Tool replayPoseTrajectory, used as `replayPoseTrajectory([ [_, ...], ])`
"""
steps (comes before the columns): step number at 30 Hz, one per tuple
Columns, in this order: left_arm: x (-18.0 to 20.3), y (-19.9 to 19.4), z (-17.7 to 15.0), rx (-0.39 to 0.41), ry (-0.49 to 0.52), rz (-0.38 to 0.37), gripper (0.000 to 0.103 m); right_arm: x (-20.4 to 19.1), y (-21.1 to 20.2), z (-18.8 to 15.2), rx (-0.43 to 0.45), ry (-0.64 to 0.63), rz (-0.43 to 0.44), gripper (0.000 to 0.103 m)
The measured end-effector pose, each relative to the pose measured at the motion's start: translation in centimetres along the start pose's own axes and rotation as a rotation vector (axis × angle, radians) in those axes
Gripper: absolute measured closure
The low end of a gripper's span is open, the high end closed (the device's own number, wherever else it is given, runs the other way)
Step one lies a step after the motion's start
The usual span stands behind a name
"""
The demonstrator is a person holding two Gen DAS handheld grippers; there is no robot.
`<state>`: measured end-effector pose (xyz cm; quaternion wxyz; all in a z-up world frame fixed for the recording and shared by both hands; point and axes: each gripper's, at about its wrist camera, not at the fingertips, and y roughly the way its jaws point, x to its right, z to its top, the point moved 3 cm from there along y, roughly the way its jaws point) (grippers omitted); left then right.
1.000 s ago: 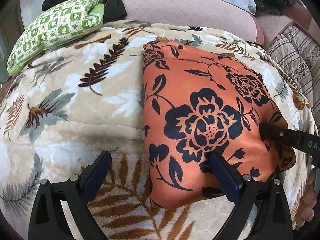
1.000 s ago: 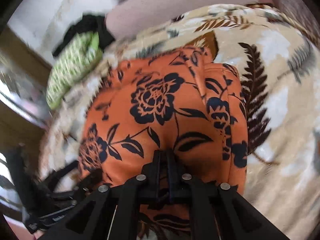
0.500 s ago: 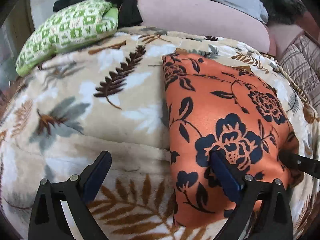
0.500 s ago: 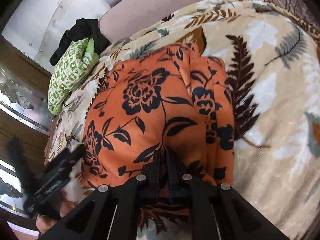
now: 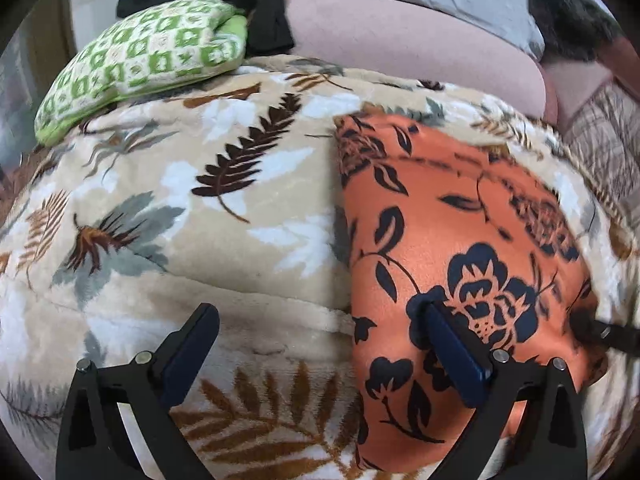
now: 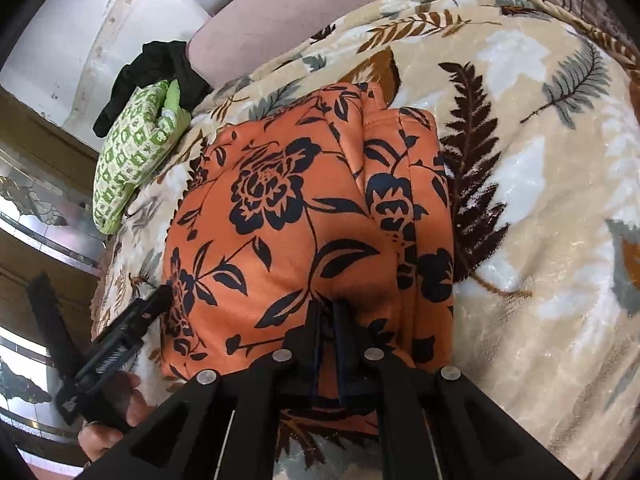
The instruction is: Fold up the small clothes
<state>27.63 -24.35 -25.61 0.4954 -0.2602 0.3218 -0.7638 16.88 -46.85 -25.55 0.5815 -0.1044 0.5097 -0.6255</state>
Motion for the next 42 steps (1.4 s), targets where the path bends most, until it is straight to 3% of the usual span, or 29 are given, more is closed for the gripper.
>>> replayPoseTrajectory([
  [5,0.3,-0.3,0.6,-0.002,0.036,0.01,0.001,-0.3,-0.7,0.4,0.007,0.007,0.008,0.095],
  [10,-0.5,0.5,0.6,-0.047,-0.038,-0.045,0.0,-2.5,-2.8,2.3,0.138,-0.08,-0.026,0.095],
  [12,-0.5,0.4,0.5,-0.044,-0.035,-0.051,0.0,-2.9,-2.9,3.0,0.153,-0.082,0.002,0.095],
  [14,-0.4,0.4,0.5,-0.036,-0.025,-0.043,0.0,-3.0,-2.5,3.2,0.145,-0.078,0.007,0.095],
  [17,-0.2,0.2,0.5,-0.024,-0.012,-0.027,0.0,-2.3,-0.8,3.0,0.129,-0.08,-0.063,0.094],
  [21,-0.3,0.4,0.2,-0.03,-0.054,-0.029,0.0,-0.4,0.4,2.7,0.121,0.005,0.002,0.094],
  [25,-0.5,0.9,0.2,-0.064,-0.072,-0.051,0.0,0.1,0.8,2.6,0.104,0.011,0.015,0.094],
  [31,0.6,1.2,0.4,-0.06,0.016,-0.011,0.0,-0.2,1.5,2.6,0.103,-0.04,-0.026,0.095],
  [35,0.6,1.5,0.9,-0.083,0.027,-0.024,0.0,-0.4,1.4,2.7,0.104,-0.044,-0.033,0.095],
  [40,-0.6,1.4,1.8,-0.151,-0.043,-0.082,0.0,-1.1,0.1,2.9,0.099,-0.024,-0.035,0.095],
  [42,-0.7,0.3,2.3,-0.11,-0.043,-0.065,0.0,-1.8,-1.0,3.5,0.103,-0.024,-0.037,0.095],
])
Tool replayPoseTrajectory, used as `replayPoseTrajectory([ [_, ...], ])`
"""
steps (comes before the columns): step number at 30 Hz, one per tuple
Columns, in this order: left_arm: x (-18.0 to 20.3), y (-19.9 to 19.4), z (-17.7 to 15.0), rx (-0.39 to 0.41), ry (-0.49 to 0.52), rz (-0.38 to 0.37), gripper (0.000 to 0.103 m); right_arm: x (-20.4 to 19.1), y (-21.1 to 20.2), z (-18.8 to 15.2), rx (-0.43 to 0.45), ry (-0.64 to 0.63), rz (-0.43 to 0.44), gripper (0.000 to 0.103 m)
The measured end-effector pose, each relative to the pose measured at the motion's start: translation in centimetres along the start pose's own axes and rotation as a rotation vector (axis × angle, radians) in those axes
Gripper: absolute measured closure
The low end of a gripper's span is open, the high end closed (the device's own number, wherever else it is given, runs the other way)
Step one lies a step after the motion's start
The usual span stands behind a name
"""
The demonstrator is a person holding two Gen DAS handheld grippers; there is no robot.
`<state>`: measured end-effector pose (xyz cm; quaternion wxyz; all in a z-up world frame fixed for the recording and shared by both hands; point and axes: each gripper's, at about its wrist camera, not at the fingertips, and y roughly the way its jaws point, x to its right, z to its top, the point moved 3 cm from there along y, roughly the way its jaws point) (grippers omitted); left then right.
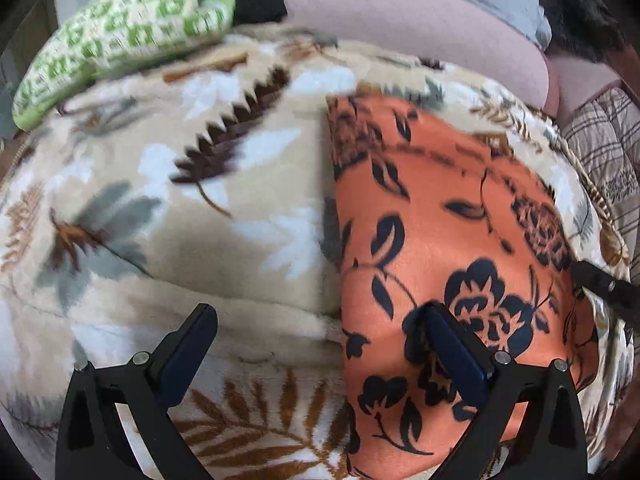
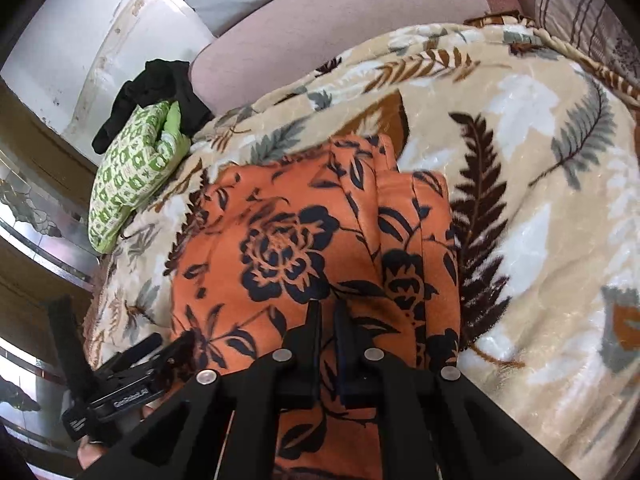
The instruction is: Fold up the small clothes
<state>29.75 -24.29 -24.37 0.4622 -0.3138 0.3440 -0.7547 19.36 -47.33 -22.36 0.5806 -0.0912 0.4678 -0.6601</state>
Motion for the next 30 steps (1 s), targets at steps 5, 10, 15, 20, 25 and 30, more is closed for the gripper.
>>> replayPoseTrajectory([
  [5,-0.2,-2.4,0.8,0.119,0.019,0.02,0.0,-1.8,-1.3,3.6,0.047,-0.009,-0.007,0.094],
  [10,0.1,-0.2,0.4,0.019,0.058,0.075,0.0,-2.2,1.5,7.9,0.022,0.038,-0.057,0.095],
  [15,0.2,0.0,0.2,0.014,0.066,0.071,0.0,-0.9,6.3,10.3,-0.035,0.148,-0.075,0.094],
  [20,0.3,0.5,0.2,-0.001,0.064,0.055,0.0,1.0,10.4,9.9,-0.074,0.174,-0.082,0.094],
  [25,0.0,0.7,0.3,-0.013,0.05,0.036,0.0,1.6,9.3,9.4,-0.069,0.207,-0.042,0.094],
  [30,-0.1,0.6,0.2,-0.011,0.049,0.038,0.0,0.7,5.9,8.5,-0.051,0.177,-0.058,0.093],
])
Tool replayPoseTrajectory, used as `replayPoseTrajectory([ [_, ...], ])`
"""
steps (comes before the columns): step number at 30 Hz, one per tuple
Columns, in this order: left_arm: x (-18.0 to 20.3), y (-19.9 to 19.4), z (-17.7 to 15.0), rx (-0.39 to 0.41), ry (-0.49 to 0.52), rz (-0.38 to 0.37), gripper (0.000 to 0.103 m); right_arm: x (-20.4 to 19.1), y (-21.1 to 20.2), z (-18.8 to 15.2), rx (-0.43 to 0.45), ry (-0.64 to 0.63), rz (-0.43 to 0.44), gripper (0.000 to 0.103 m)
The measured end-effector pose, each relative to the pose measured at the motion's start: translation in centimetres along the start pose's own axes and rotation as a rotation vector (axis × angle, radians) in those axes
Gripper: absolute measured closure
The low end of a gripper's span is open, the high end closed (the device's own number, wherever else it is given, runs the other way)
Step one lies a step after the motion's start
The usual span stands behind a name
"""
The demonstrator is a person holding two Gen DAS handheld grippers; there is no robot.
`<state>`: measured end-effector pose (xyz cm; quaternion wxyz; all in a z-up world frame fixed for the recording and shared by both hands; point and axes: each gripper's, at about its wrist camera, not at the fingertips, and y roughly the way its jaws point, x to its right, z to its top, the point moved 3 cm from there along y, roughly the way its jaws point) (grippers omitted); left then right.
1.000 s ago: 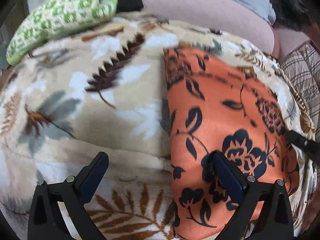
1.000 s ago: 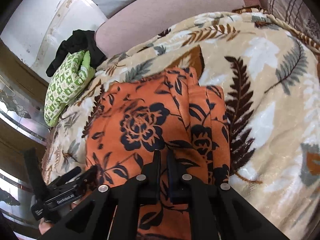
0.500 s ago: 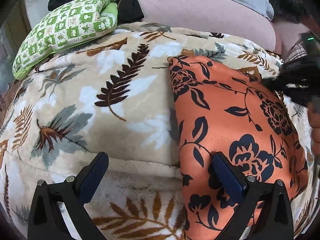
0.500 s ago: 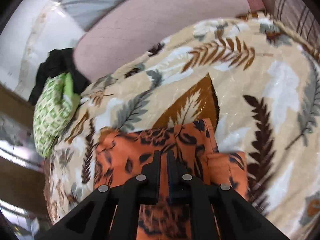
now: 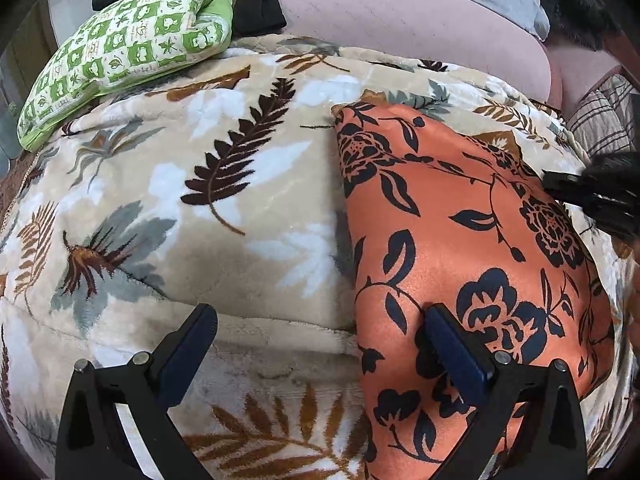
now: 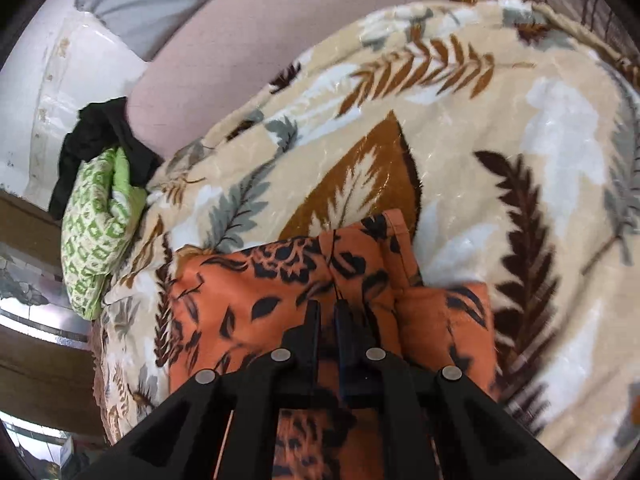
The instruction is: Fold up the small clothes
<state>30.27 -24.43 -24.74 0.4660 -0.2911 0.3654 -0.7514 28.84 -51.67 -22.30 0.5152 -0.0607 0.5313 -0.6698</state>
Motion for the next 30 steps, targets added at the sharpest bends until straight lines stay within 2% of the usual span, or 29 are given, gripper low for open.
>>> replayPoseTrajectory([
  [6,0.5,-1.4,0.1,0.041,0.014,-0.011,0.0,-1.1,-5.1,-3.3,0.057,-0.119,0.033,0.093],
  [10,1.0,-2.2,0.1,0.077,0.041,0.005,0.0,-1.2,-6.8,-6.5,0.056,-0.177,0.048,0.093],
  [13,1.4,-1.8,-0.1,0.061,0.064,0.016,0.0,-0.1,-7.3,-9.2,0.051,-0.201,0.033,0.093],
  [16,1.9,-0.4,-0.7,0.013,0.095,0.041,0.0,1.7,-6.1,-11.1,0.024,-0.217,0.001,0.093],
  [19,1.9,-0.4,-0.7,0.019,0.085,0.035,0.0,2.9,-5.3,-11.7,0.066,-0.206,0.041,0.093],
  [25,1.1,-1.2,0.0,0.048,0.047,0.012,0.0,2.7,-5.7,-11.5,0.053,-0.228,0.054,0.093],
  [30,-0.8,-1.7,0.8,0.082,-0.013,0.023,0.0,0.7,-6.8,-10.1,0.088,-0.258,0.046,0.093],
])
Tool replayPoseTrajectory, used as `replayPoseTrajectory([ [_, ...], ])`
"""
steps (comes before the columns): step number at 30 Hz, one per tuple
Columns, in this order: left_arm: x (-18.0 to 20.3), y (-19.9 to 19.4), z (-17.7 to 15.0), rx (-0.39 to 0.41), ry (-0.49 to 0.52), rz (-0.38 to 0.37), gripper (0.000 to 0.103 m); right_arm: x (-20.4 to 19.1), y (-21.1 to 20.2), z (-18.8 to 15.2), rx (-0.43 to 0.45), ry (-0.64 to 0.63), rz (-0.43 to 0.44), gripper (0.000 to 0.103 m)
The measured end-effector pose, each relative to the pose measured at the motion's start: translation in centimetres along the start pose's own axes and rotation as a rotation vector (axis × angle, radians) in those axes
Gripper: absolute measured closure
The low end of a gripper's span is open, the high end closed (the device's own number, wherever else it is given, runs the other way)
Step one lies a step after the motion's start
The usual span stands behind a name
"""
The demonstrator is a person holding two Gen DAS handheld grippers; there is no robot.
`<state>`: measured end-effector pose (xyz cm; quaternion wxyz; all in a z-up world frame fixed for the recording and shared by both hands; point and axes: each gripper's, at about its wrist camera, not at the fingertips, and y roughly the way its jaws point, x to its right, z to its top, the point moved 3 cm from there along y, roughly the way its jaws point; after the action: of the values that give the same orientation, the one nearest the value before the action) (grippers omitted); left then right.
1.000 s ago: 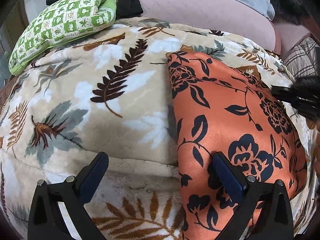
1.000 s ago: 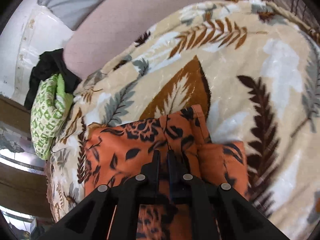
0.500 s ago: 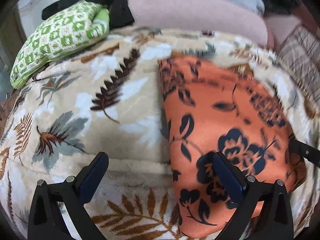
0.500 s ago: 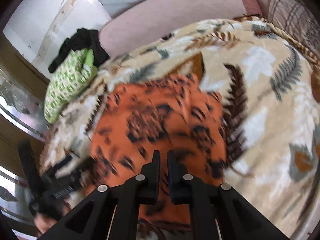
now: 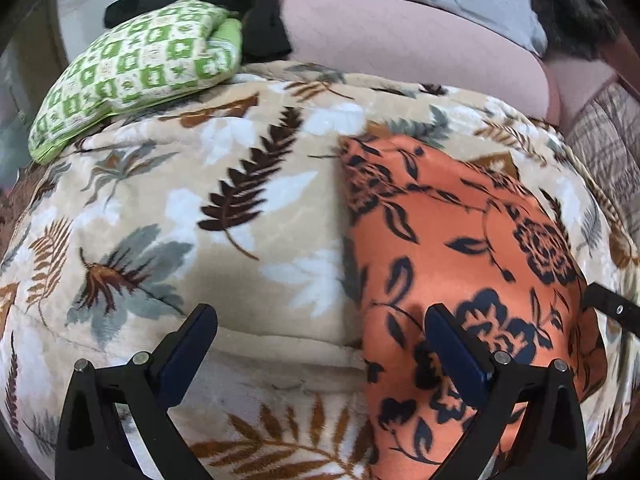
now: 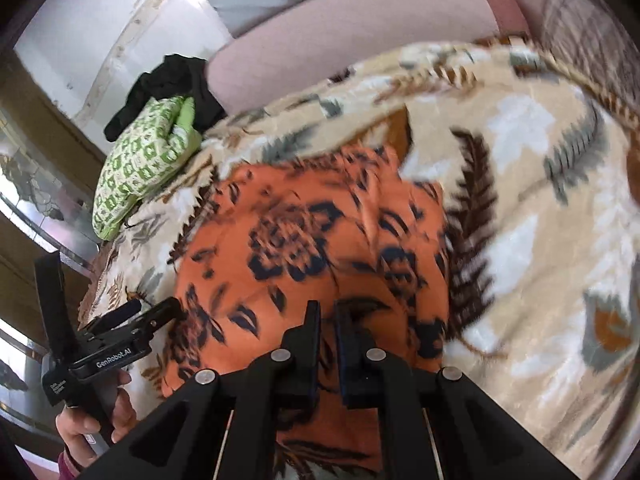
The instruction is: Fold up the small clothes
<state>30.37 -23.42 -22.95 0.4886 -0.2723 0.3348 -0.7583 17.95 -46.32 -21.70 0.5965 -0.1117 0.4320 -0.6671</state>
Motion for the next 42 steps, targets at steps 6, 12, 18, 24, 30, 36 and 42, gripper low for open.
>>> replayPoseTrajectory([
  [6,-2.2,1.6,0.1,-0.058,-0.066,0.047,0.0,-3.1,1.2,3.2,0.02,-0.042,-0.021,0.093],
  [12,-1.8,3.7,-0.7,-0.135,-0.03,0.111,0.0,-2.5,6.9,2.8,-0.126,-0.03,-0.121,0.093],
  [18,-2.1,2.6,-0.4,-0.103,-0.055,0.073,0.0,-2.3,5.8,2.6,-0.104,-0.013,-0.092,0.093],
  [24,-1.7,0.3,0.0,-0.035,-0.05,0.003,0.0,-3.0,1.2,0.9,-0.074,-0.063,-0.075,0.093],
  [30,0.5,-1.2,-1.2,-0.011,0.045,-0.023,0.0,-3.2,-2.2,-2.0,-0.067,-0.084,-0.056,0.093],
  [36,2.8,-1.0,-3.7,-0.058,0.161,0.024,0.0,-1.3,-0.7,-4.8,-0.111,-0.064,-0.143,0.093],
  [42,2.4,0.8,-4.2,-0.115,0.11,-0.024,0.0,-0.1,1.4,-5.2,-0.108,-0.089,-0.115,0.093],
])
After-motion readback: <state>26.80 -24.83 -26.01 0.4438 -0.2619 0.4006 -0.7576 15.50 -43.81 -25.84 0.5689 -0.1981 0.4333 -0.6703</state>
